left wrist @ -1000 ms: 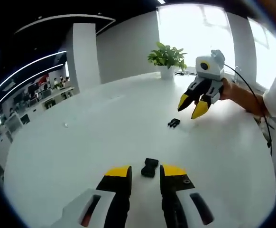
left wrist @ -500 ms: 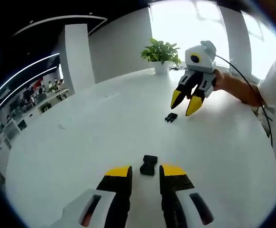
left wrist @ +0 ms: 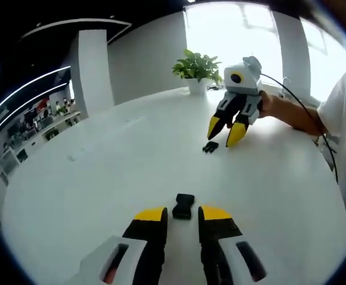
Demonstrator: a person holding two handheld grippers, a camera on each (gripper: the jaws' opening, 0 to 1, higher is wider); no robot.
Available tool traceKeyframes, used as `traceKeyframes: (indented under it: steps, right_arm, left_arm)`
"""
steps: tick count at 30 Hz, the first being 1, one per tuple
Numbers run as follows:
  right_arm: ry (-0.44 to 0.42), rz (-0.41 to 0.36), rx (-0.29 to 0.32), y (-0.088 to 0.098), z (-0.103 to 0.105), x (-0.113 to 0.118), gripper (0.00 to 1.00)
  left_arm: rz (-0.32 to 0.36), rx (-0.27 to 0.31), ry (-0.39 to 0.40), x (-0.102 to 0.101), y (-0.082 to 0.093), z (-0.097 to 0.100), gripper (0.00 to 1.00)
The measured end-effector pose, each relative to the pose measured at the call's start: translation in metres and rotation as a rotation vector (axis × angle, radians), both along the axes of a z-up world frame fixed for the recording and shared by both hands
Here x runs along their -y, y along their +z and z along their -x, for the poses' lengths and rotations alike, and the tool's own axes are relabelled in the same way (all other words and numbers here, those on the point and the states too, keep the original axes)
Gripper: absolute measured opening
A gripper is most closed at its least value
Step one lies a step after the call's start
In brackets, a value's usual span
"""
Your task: Snap the two parts of the plastic buckle together until the buckle closes and remains connected.
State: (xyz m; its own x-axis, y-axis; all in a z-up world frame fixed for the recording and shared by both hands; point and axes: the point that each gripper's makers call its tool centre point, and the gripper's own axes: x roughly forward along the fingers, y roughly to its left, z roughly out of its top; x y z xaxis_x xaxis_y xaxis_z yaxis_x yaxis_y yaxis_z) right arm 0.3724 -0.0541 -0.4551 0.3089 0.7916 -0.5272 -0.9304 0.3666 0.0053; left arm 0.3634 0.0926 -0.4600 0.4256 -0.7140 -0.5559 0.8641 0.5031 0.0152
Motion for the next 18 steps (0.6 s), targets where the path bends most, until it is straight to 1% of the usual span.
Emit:
traceKeyframes:
  steps: [6,11,18]
  right_arm:
    - [0.004,-0.001,0.012,-0.0026,-0.0031,0.0014,0.22]
    - [0.024,0.002,0.037,-0.0032,-0.0033,0.0002,0.21]
    - [0.043,-0.013,0.046,-0.0039,-0.0038,-0.0035,0.19]
  left_arm:
    - [0.024,-0.016,-0.017,0.0008,-0.0009,-0.0007,0.2]
    - [0.04,-0.023,-0.029,0.0025,-0.0016,-0.0008,0.2]
    - [0.059,-0.035,-0.045,0.0036,-0.0027,-0.0008,0.18]
